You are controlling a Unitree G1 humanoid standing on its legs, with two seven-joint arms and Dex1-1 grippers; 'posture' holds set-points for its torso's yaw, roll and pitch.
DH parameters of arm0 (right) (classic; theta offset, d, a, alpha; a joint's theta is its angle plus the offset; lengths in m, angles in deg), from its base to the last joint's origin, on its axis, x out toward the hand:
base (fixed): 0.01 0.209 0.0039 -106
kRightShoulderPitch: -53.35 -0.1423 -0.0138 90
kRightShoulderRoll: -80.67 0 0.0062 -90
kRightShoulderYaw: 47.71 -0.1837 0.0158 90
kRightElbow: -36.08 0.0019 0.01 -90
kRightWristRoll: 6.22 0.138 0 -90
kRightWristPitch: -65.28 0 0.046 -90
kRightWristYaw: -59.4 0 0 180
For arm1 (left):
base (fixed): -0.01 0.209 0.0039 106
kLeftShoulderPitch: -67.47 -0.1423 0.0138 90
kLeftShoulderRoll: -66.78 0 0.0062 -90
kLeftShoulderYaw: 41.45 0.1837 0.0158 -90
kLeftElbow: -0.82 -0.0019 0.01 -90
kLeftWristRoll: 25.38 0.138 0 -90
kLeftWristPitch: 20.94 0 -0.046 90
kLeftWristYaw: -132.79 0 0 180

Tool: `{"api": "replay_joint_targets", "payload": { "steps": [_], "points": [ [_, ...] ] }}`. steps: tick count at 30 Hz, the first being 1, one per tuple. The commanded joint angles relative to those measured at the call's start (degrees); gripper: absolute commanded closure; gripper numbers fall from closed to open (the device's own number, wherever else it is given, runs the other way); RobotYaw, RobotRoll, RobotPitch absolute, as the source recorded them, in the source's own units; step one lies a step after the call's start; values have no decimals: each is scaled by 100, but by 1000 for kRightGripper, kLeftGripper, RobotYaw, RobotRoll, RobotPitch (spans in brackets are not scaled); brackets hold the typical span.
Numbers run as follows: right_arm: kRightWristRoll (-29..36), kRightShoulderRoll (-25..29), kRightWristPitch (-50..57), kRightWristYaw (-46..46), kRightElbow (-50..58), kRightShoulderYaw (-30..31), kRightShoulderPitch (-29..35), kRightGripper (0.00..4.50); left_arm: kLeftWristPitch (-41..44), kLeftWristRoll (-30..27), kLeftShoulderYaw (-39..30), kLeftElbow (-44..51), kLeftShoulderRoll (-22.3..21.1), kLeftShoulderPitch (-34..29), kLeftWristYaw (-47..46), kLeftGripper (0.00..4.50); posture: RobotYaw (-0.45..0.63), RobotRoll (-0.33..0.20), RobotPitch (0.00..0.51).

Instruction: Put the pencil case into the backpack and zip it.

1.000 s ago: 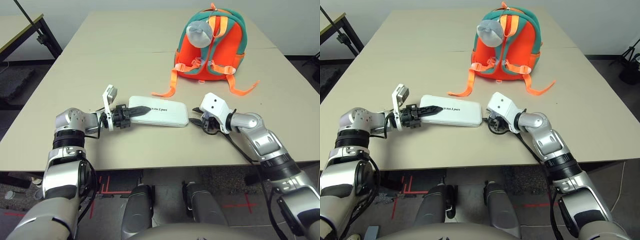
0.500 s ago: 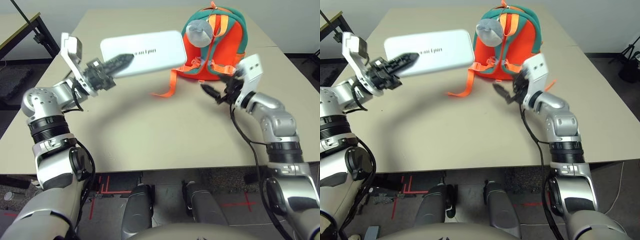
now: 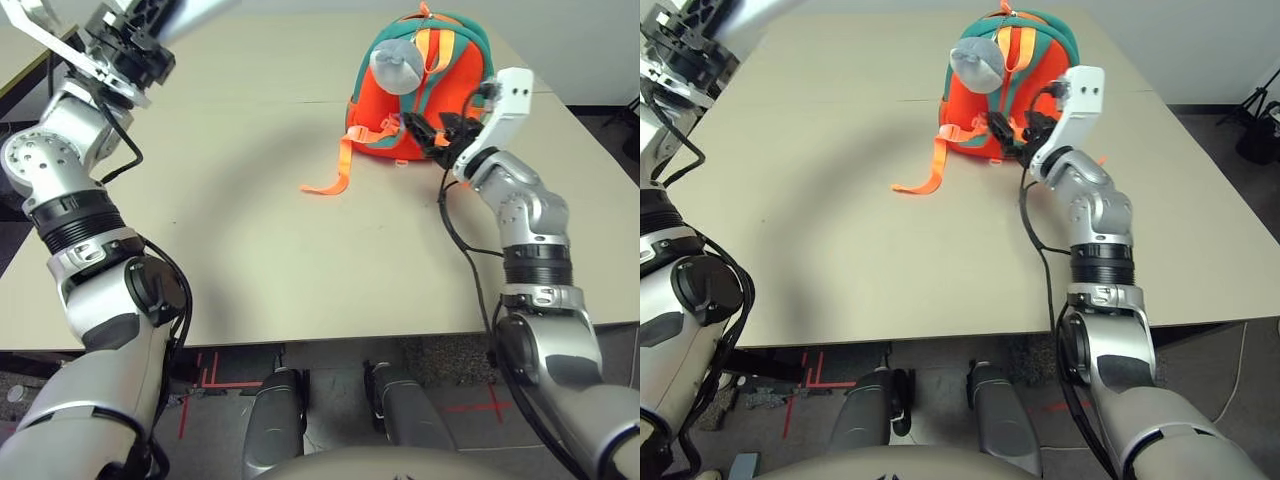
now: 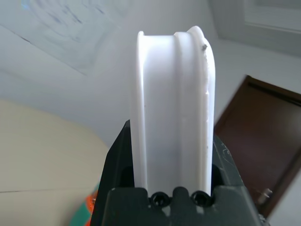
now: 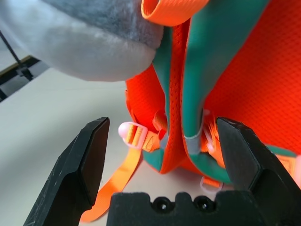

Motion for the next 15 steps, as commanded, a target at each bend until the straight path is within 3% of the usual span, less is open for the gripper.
{"api": "replay_joint_targets", "payload": {
  "steps": [1, 15],
  "points": [
    [-234, -56, -624, 128, -851, 58, -294, 0, -263, -47, 34, -7, 25, 79, -50, 3165, -132, 0, 93],
    [-565, -137, -2548, 340, -3446, -35, -1336, 0, -316, -163, 141, 258, 136, -146, -176, 3165, -107, 0, 95]
  ]
}}
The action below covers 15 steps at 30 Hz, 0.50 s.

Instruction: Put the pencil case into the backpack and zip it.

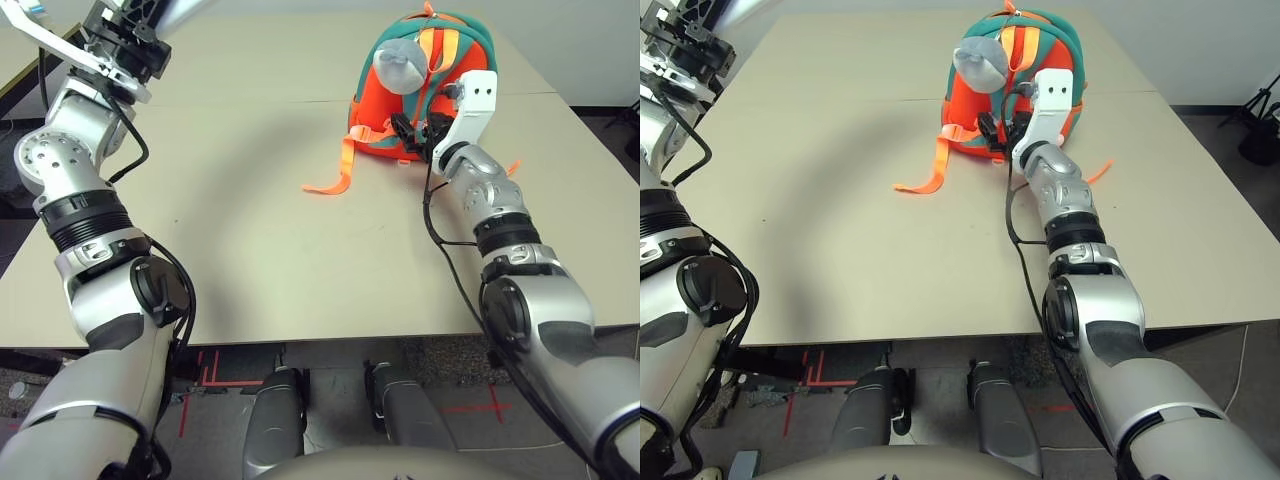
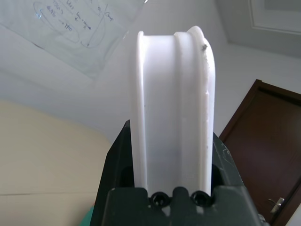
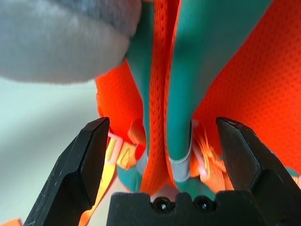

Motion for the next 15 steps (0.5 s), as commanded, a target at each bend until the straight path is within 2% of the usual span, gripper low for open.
{"api": "replay_joint_targets", "payload": {
  "steps": [1, 2, 5, 10, 13, 15],
  "points": [
    [-84, -31, -452, 164, -441, -71, -186, 0, -93, -138, 14, 221, 19, -64, -29, 3165, -105, 0, 95],
    [-103, -37, -536, 193, -521, -70, -217, 0, -92, -146, 19, 234, 27, -75, -39, 3165, -105, 0, 95],
    [-139, -54, -688, 204, -686, -46, -278, 626, -86, -176, 38, 274, 43, -109, -68, 3166, -103, 0, 96],
    [-138, -58, -765, 201, -814, -65, -333, 2431, -68, -219, 78, 321, 61, -152, -102, 3166, -104, 0, 99],
    [-133, -47, -775, 186, -809, -73, -324, 3680, -68, -236, 106, 320, 60, -160, -109, 3166, -107, 0, 99],
    [-141, -26, -792, 159, -757, -60, -296, 4318, -65, -239, 136, 328, 76, -167, -105, 3166, -107, 0, 99]
  ]
}}
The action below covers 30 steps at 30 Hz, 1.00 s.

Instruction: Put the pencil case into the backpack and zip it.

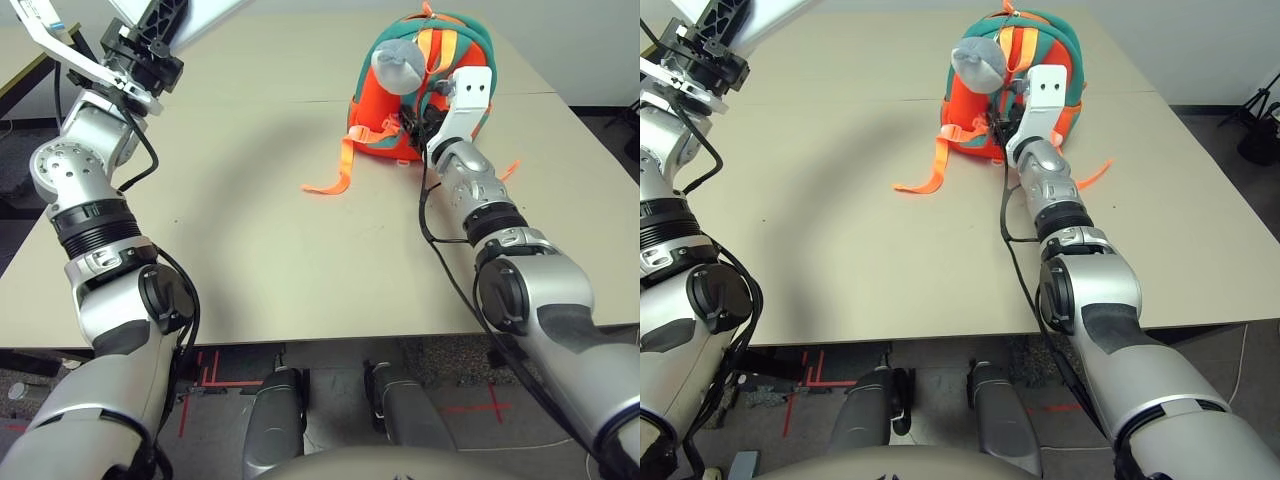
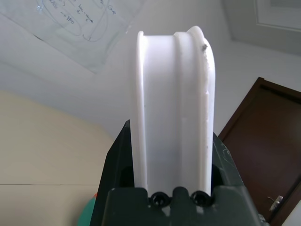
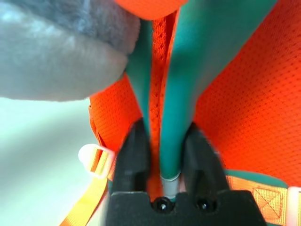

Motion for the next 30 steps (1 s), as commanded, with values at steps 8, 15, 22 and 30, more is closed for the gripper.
{"api": "replay_joint_targets", "payload": {
  "steps": [8, 15, 22, 30],
  "points": [
    [107, 246, 331, -691, 970, 56, 291, 4407, -125, -75, 170, 98, 116, 52, 67, 3166, -119, 0, 104],
    [518, 831, 2475, -1045, 4558, 202, 1673, 4407, -179, -51, 246, -14, 148, 76, 132, 3166, -139, 0, 111],
    [1081, 1451, 4317, -673, 7523, -118, 2884, 4407, -259, 6, 337, -265, 195, 139, 261, 3166, -170, 0, 111],
    [1634, 1639, 5602, -195, 9270, -452, 3401, 4407, -375, 81, 487, -589, 255, 249, 449, 3166, -203, 0, 108]
  ]
}}
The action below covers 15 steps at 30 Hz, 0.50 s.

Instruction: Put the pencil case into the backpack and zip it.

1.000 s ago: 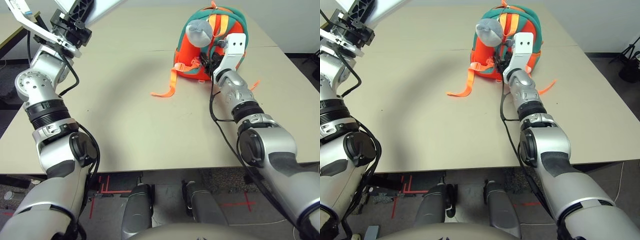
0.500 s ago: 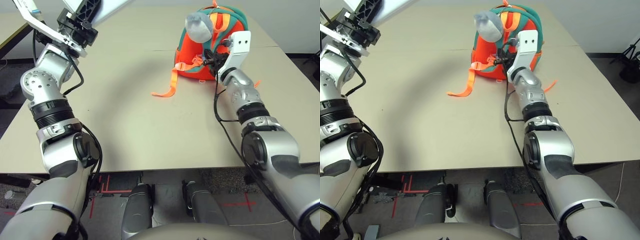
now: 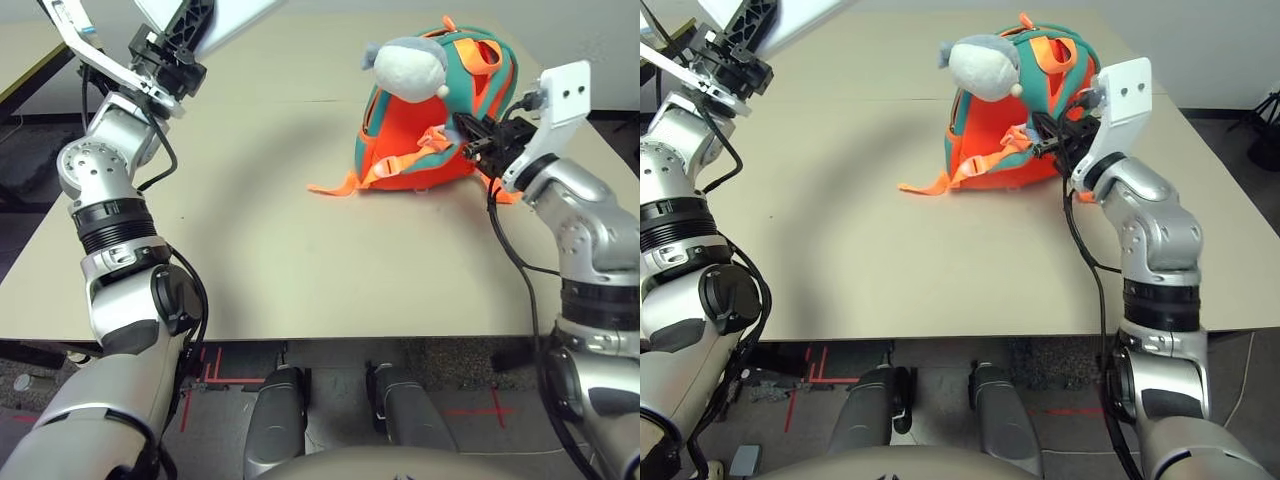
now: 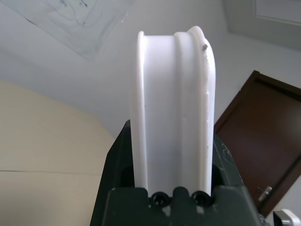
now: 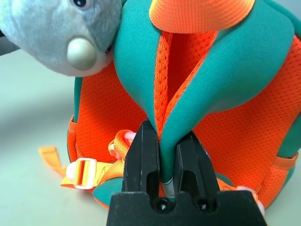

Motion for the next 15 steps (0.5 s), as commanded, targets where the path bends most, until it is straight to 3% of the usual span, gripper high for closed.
{"api": "replay_joint_targets", "payload": {
  "steps": [1, 8, 15],
  "points": [
    [388, 119, 435, 207, 1002, -420, 27, 4407, -149, 41, 60, -137, 21, 201, 173, 3166, -210, 0, 109],
    [841, -63, 1198, 674, 1909, -527, 180, 4407, -186, 119, 115, -347, 15, 265, 305, 3166, -232, 0, 103],
    [409, -290, 554, 624, 1531, 9, 1110, 4407, -83, 198, 333, -341, 39, 284, 549, 3166, -227, 0, 99]
  ]
}}
